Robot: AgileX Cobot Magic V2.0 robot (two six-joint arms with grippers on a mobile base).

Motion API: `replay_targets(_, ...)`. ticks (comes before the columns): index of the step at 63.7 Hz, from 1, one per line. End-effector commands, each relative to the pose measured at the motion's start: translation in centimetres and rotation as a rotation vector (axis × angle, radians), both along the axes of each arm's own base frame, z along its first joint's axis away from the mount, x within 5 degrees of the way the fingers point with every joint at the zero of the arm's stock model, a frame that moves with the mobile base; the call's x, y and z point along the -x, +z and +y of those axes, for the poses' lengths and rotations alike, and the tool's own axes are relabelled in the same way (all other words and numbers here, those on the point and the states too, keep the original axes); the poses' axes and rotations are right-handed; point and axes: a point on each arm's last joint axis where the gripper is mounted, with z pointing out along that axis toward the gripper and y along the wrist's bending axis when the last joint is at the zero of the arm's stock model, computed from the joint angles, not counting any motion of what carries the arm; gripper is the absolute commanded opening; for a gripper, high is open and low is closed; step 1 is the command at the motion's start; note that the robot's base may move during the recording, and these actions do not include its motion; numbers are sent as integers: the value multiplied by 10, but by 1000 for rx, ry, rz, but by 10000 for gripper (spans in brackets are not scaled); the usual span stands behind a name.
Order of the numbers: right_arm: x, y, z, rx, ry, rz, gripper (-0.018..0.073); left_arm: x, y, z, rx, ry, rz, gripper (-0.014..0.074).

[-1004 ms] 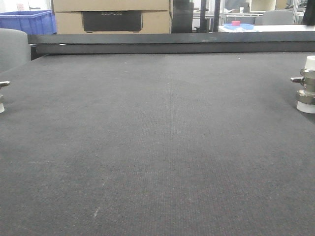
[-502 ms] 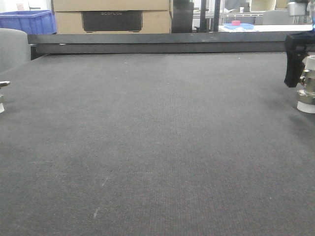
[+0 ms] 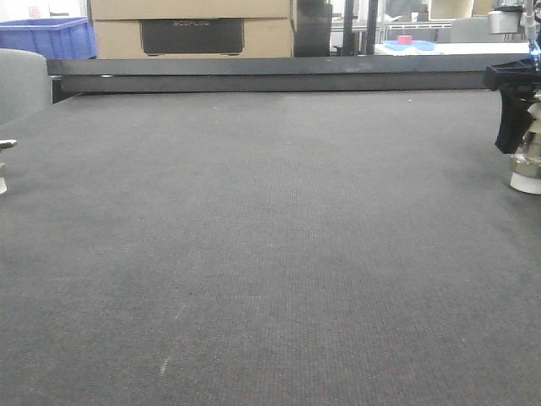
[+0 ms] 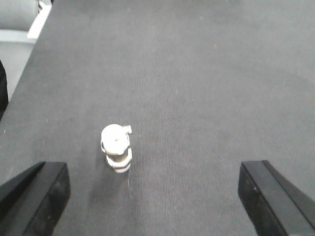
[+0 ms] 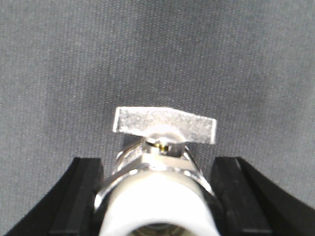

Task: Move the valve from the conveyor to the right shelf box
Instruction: 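Close the left and right grippers around each valve body, then lift both held valves up off the conveyor belt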

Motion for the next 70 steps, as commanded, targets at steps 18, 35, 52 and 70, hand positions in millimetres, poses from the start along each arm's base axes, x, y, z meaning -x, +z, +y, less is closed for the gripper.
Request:
replay_targets(18, 28, 69, 3, -36, 0, -158, -153, -22, 7, -1, 5, -4, 191, 601)
replay_targets(35, 77, 95, 20, -61, 33, -246, -153, -82, 3, 21, -31, 15, 387, 601)
replay_targets(52, 130, 97, 39, -85, 90, -305, -153, -149, -29, 47, -63, -8, 546, 601)
replay_targets(70, 150, 107, 47, -116, 118, -339, -153, -200, -79, 54, -60, -33, 648, 601)
